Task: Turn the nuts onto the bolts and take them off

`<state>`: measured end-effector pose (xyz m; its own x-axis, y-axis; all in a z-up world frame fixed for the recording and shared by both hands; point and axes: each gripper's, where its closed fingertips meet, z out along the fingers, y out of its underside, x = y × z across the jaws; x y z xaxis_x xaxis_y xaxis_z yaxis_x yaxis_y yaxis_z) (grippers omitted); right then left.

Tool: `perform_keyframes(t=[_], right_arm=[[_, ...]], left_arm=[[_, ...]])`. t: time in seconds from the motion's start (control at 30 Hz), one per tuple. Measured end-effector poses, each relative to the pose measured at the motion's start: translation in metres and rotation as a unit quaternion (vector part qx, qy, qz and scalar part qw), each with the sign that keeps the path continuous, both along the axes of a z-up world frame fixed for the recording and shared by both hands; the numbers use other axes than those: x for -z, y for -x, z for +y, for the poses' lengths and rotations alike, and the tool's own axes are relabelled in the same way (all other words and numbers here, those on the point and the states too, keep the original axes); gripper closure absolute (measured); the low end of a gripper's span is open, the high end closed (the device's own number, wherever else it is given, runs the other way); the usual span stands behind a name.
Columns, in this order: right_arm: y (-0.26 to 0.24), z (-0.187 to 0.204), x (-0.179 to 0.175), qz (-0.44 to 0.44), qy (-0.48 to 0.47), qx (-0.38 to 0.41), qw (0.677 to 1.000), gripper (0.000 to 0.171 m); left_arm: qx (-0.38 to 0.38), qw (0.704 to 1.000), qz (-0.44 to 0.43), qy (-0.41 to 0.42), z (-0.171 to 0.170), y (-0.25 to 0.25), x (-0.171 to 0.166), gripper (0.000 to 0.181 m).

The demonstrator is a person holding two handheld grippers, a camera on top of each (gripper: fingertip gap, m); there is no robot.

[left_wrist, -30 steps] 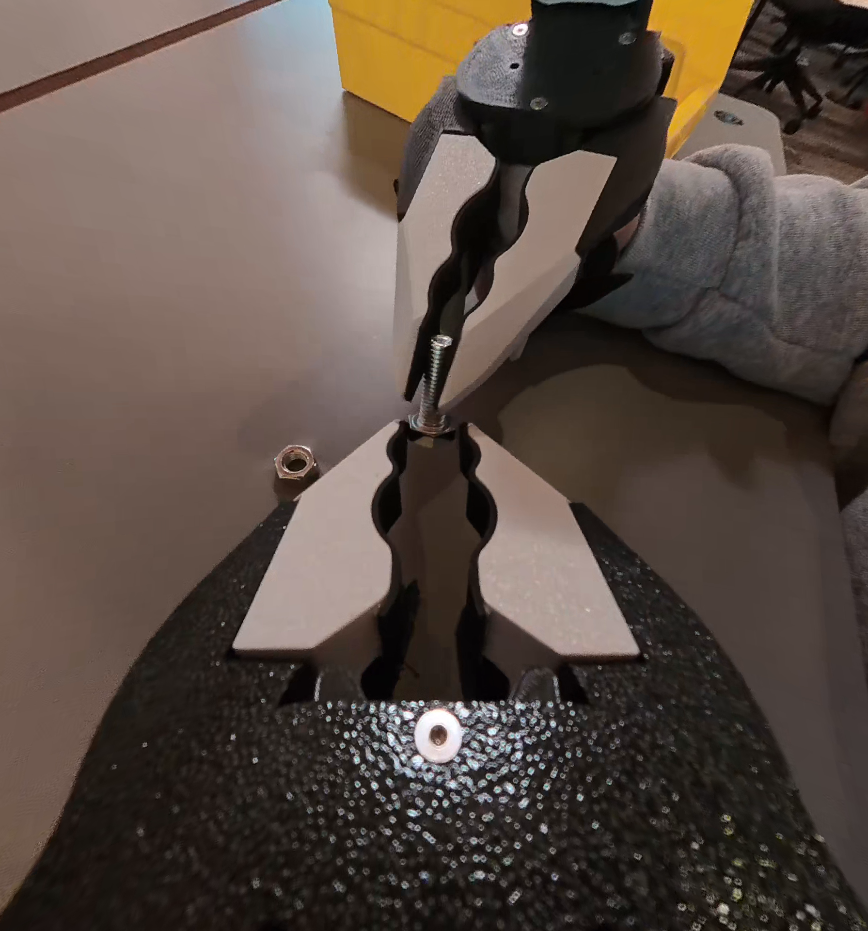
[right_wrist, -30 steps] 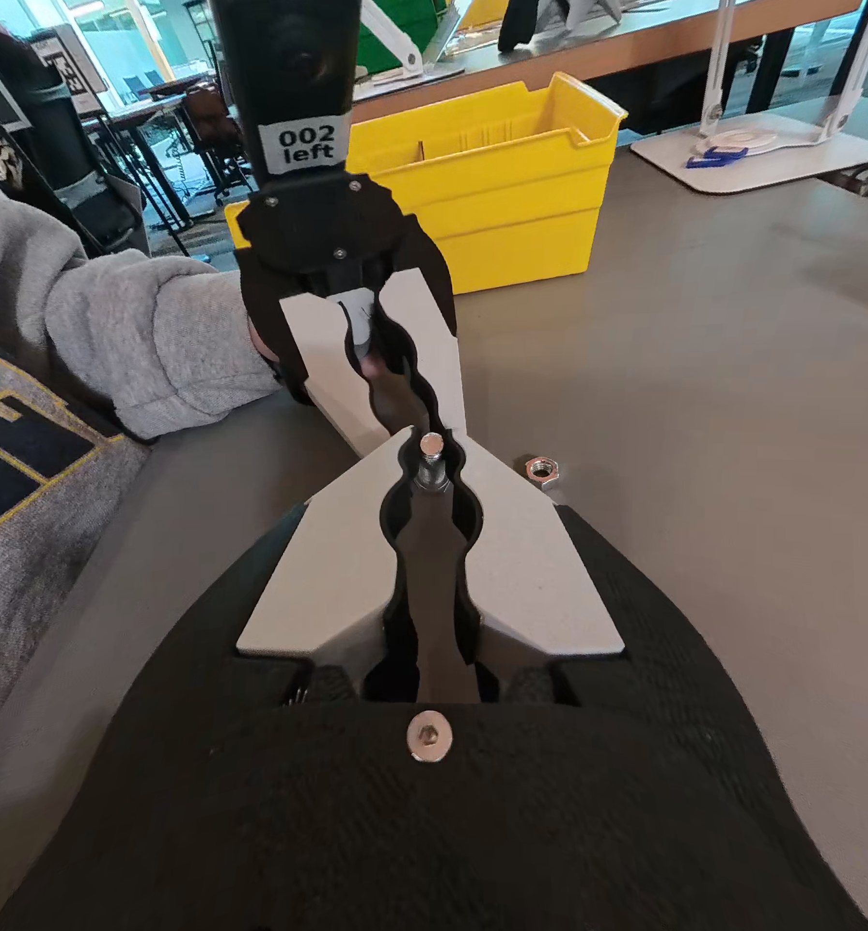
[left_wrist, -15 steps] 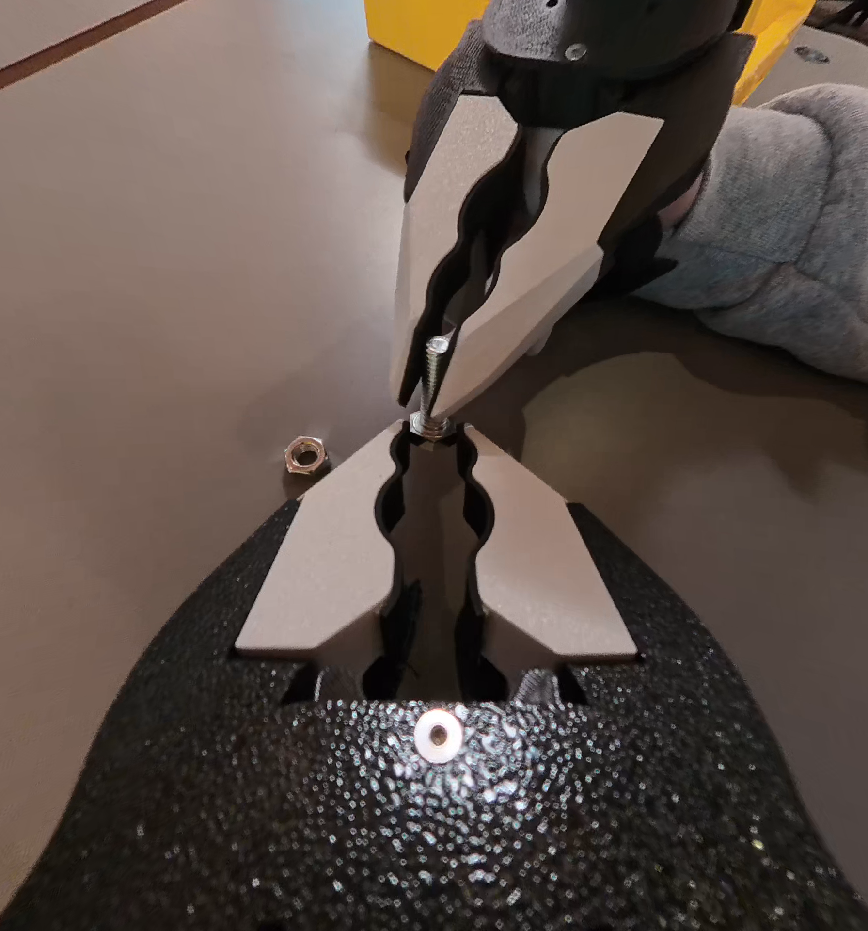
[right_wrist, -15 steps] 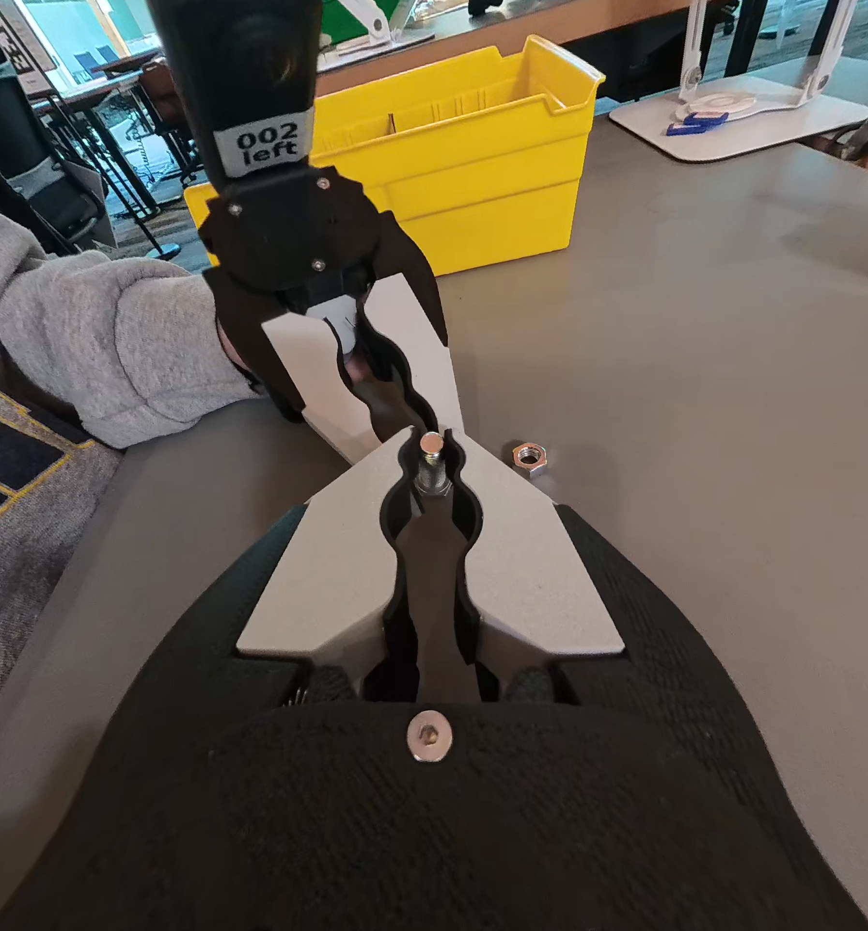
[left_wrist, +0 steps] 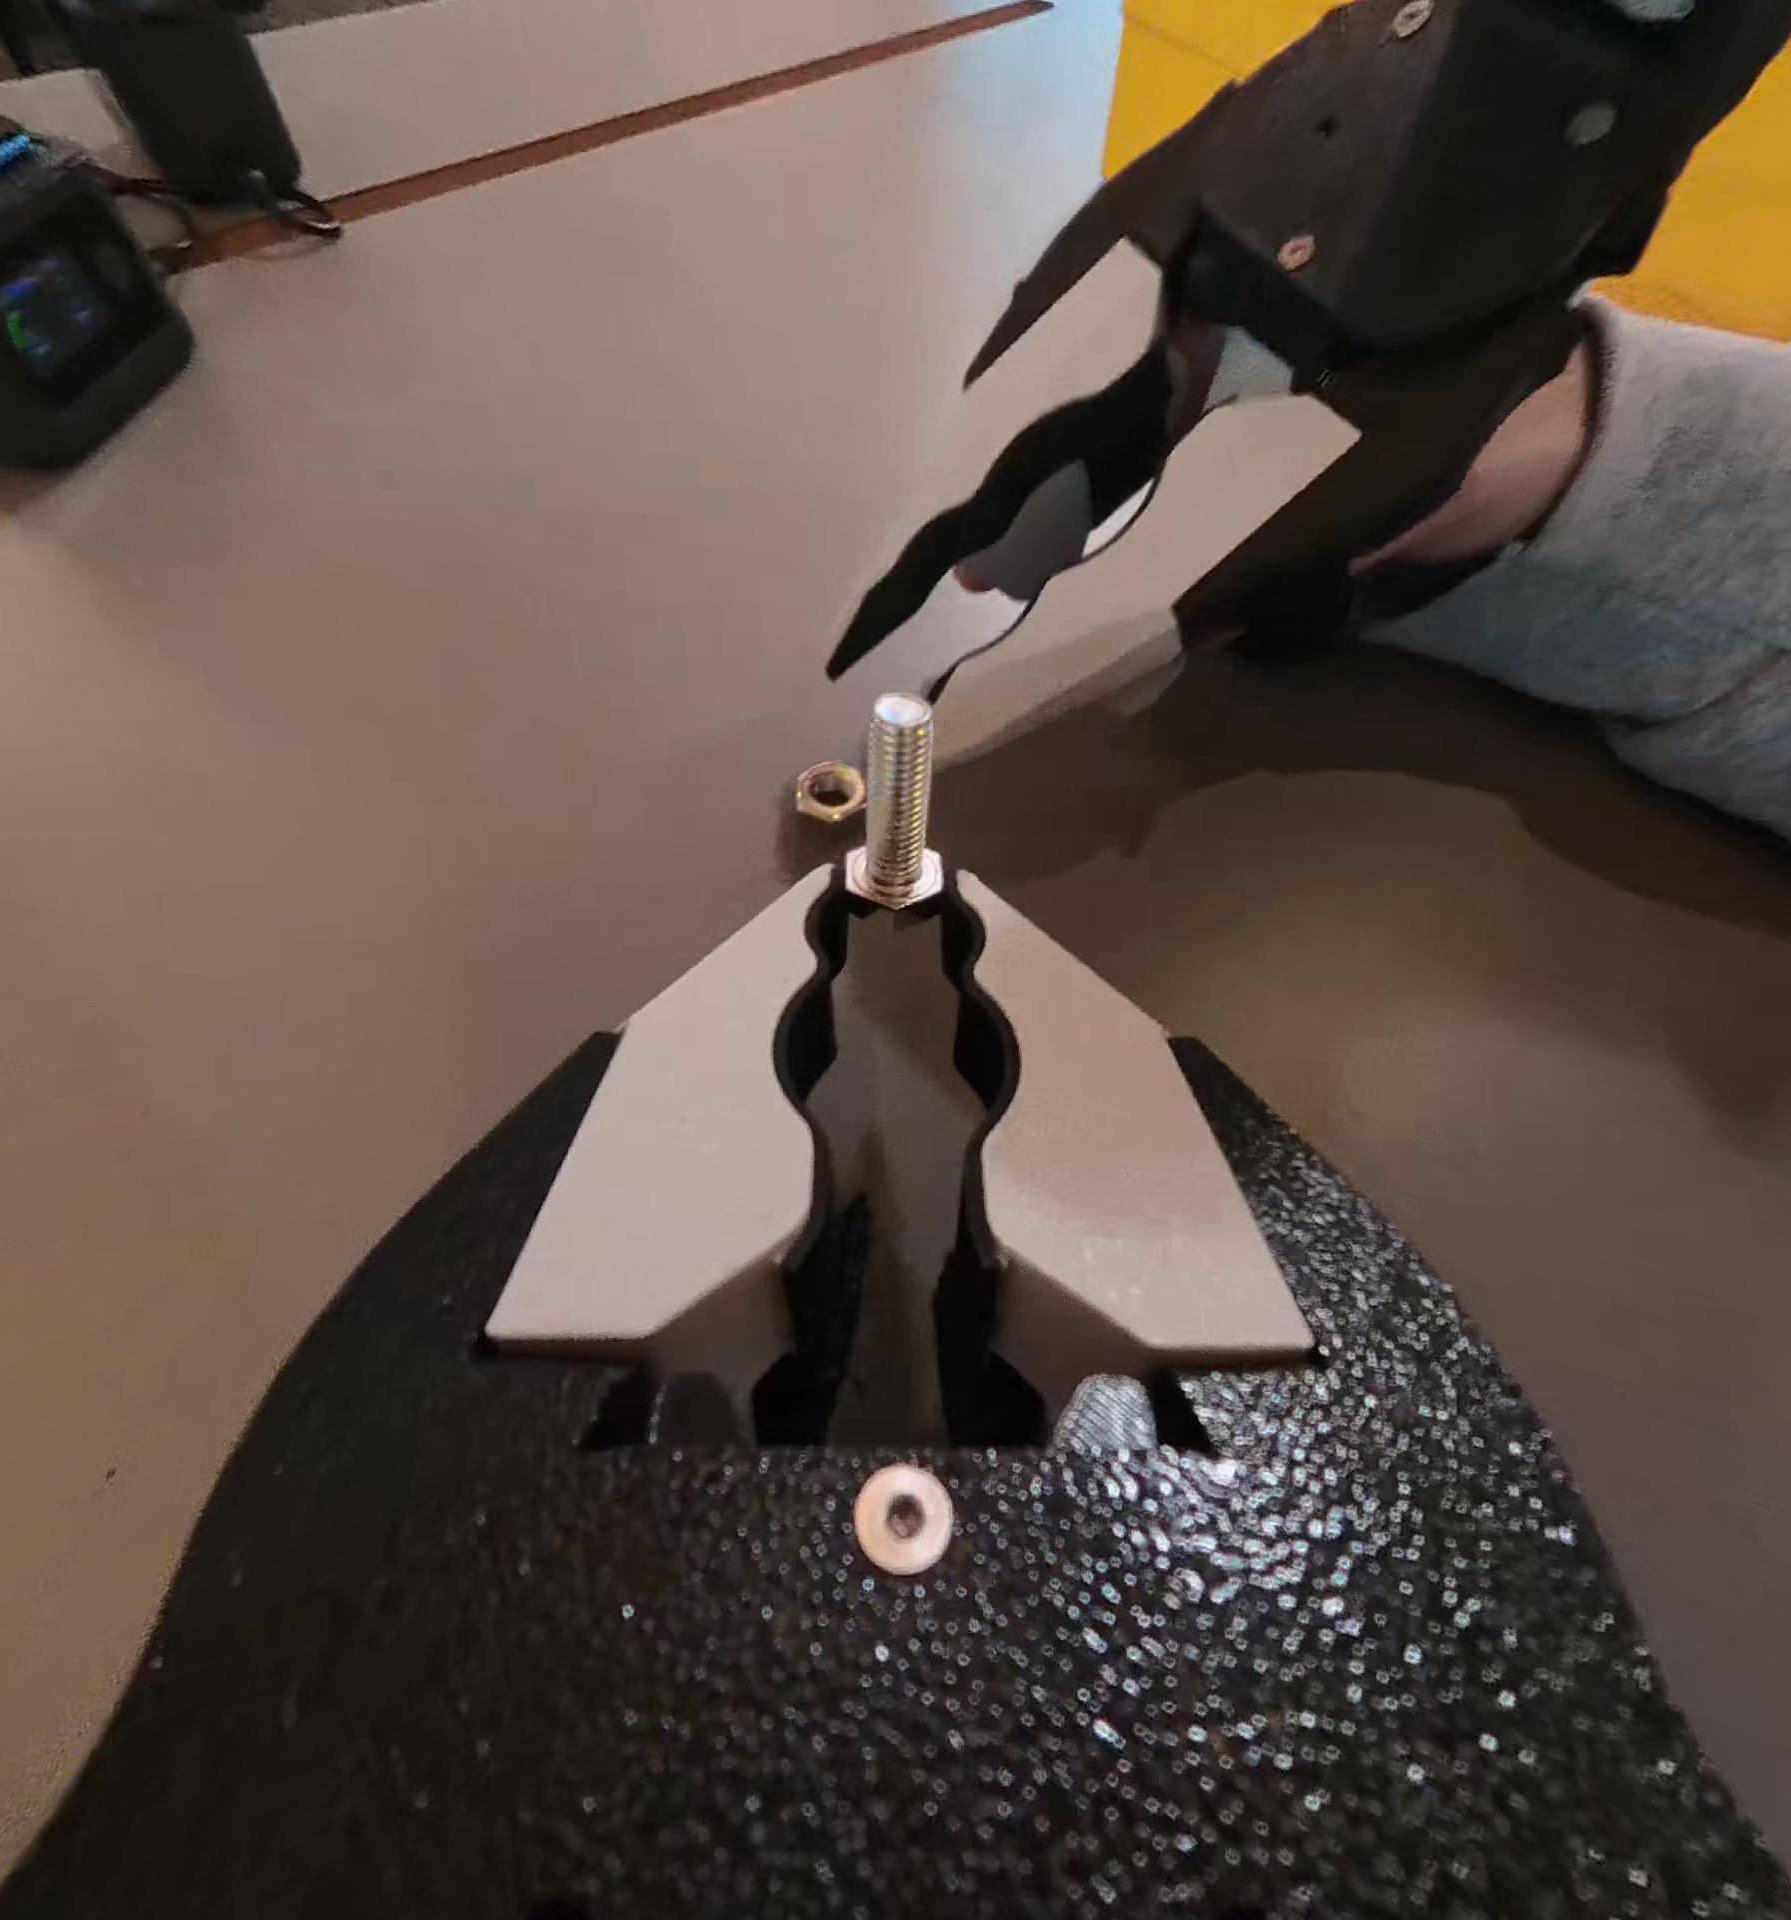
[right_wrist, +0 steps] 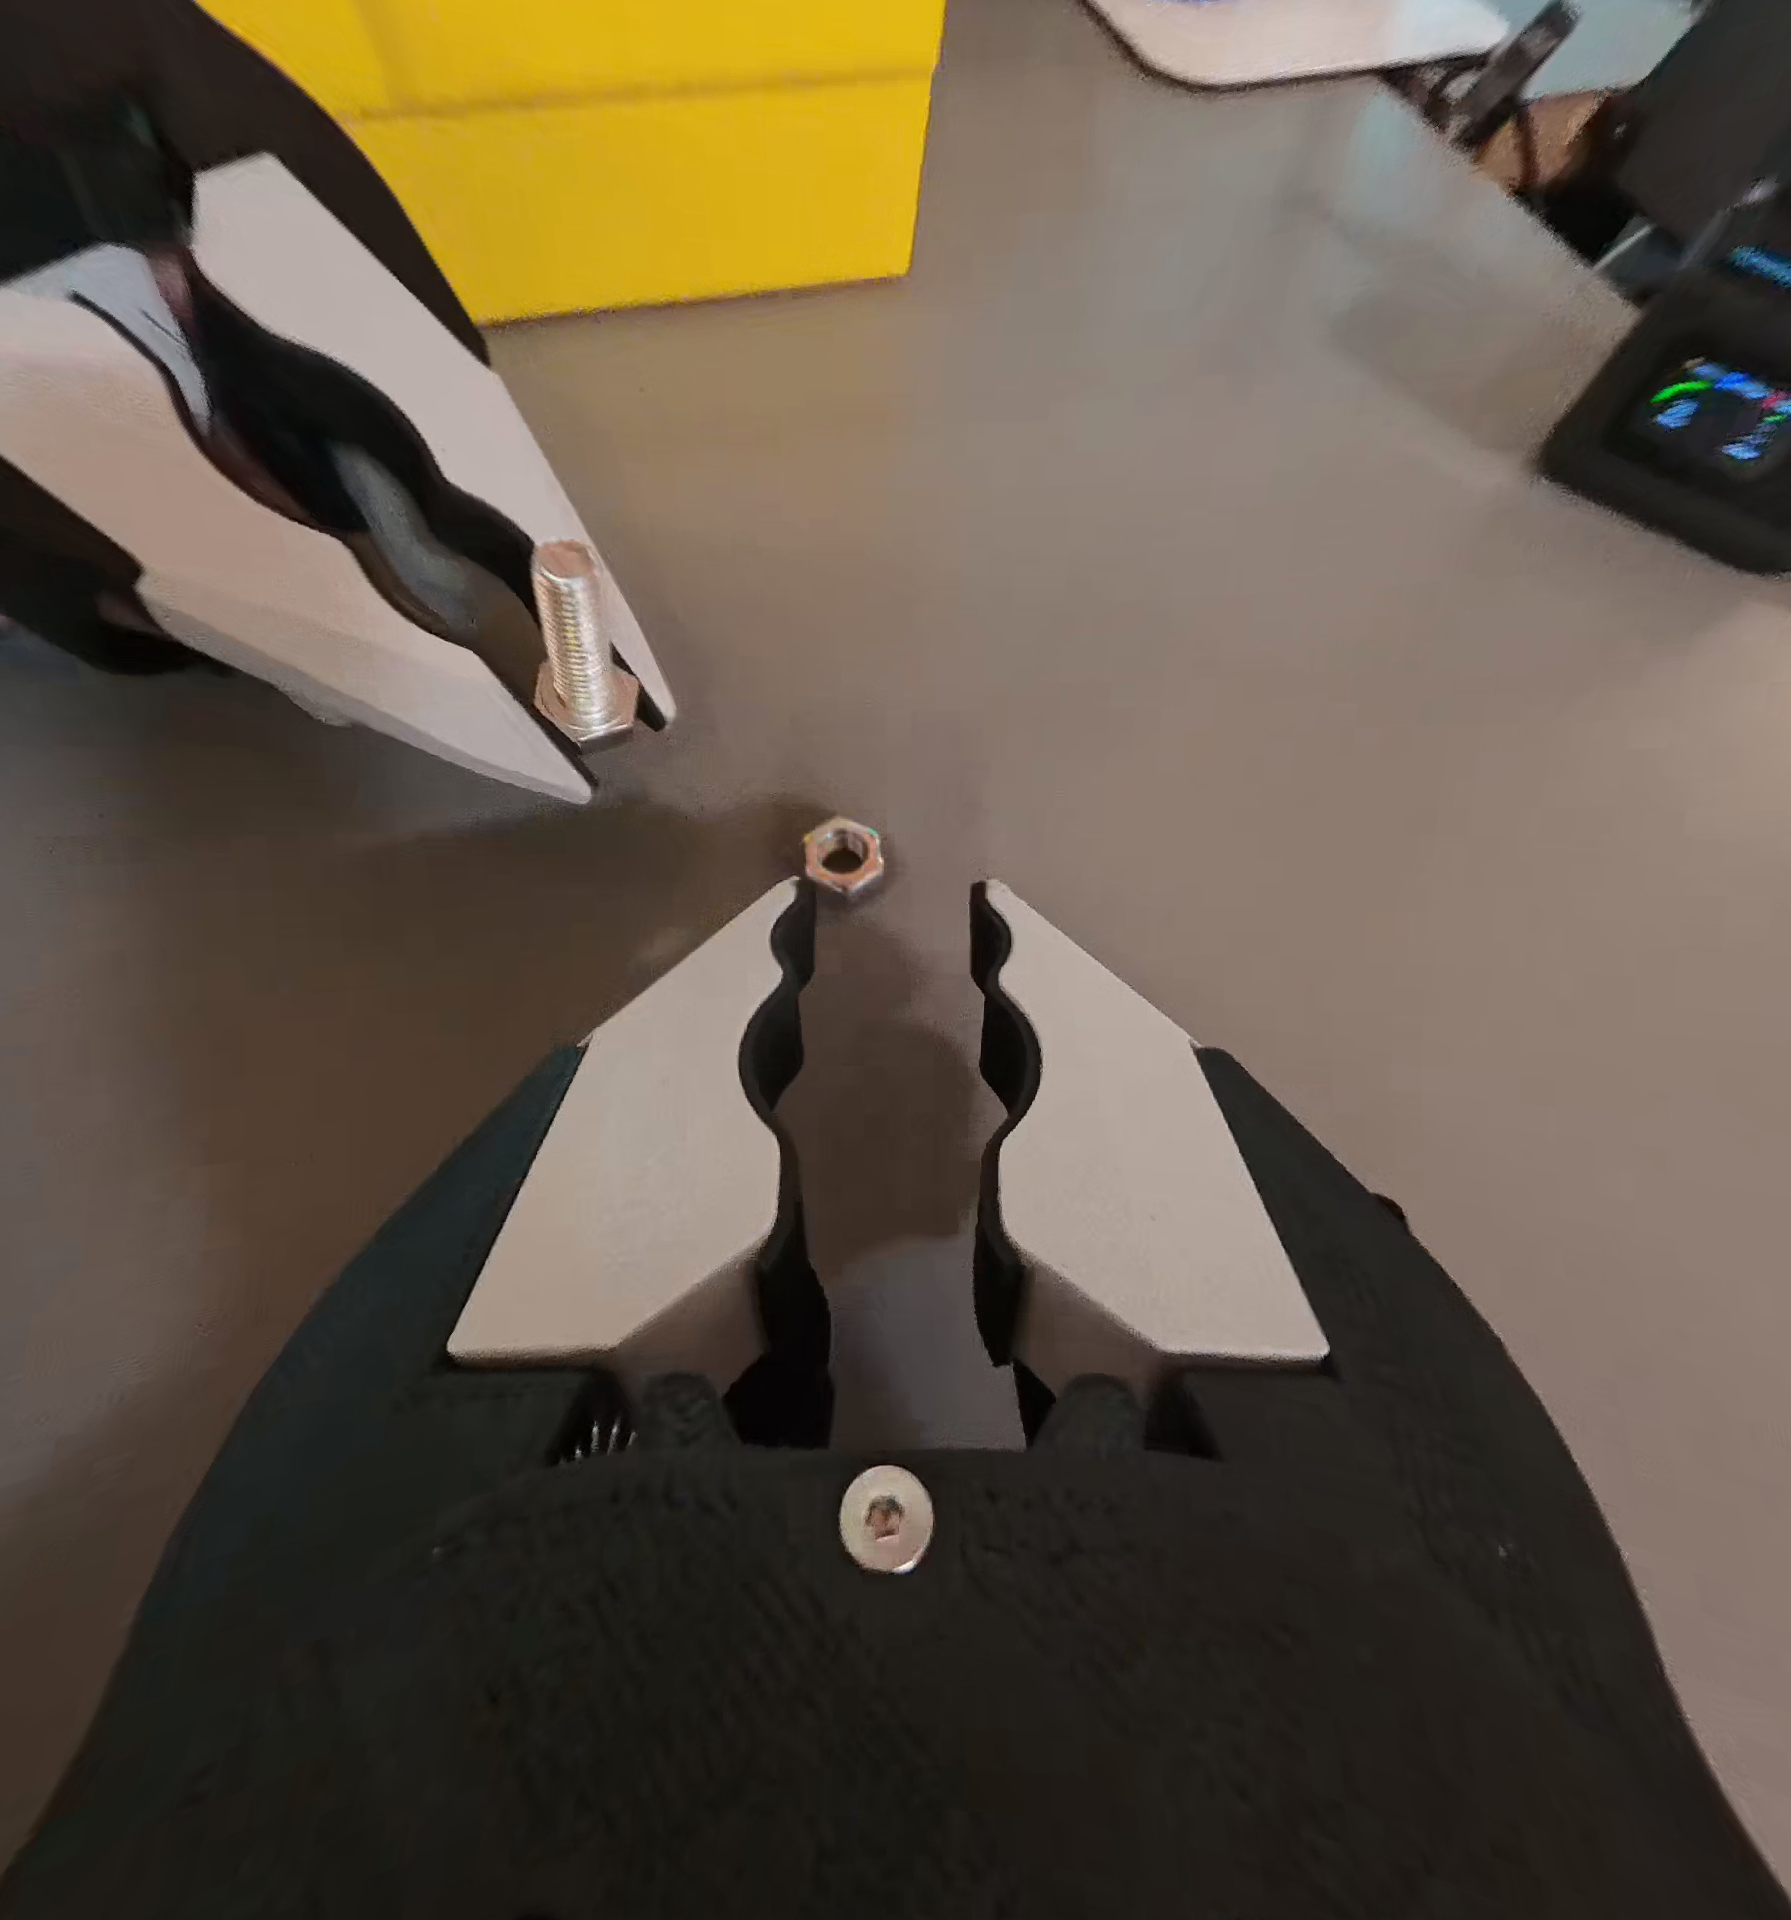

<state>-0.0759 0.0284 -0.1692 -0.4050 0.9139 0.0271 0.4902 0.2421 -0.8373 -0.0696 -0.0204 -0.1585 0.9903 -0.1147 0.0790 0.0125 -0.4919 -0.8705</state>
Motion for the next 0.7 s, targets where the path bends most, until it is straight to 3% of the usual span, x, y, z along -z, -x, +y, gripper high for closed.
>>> perform_keyframes(t=[0.03,0.23,0.3,0.4,0.57,0.7], right_arm=[[0.003,-0.005,0.004,-0.015,-0.002,-0.007,1.000,0.142],[0.012,-0.016,0.016,-0.045,-0.027,-0.030,0.998,0.145],[0.011,-0.017,0.016,-0.044,-0.033,-0.032,0.998,0.154],[0.008,-0.004,0.012,-0.040,-0.052,-0.004,0.998,0.155],[-0.020,0.043,-0.042,0.025,-0.025,0.118,0.992,0.155],[-0.055,0.061,-0.075,0.072,0.006,0.189,0.979,0.155]], left_arm=[[-0.002,1.000,0.000,-0.003,-0.002,0.001,-0.001,0.166],[-0.005,1.000,0.011,-0.010,-0.007,0.000,-0.003,0.166],[-0.003,1.000,0.017,-0.012,-0.006,-0.001,-0.003,0.166],[0.008,1.000,0.015,-0.020,0.002,-0.007,-0.005,0.166],[0.067,0.997,-0.010,-0.035,0.040,-0.033,-0.010,0.166],[0.127,0.991,0.018,-0.035,0.076,-0.054,-0.007,0.166]])
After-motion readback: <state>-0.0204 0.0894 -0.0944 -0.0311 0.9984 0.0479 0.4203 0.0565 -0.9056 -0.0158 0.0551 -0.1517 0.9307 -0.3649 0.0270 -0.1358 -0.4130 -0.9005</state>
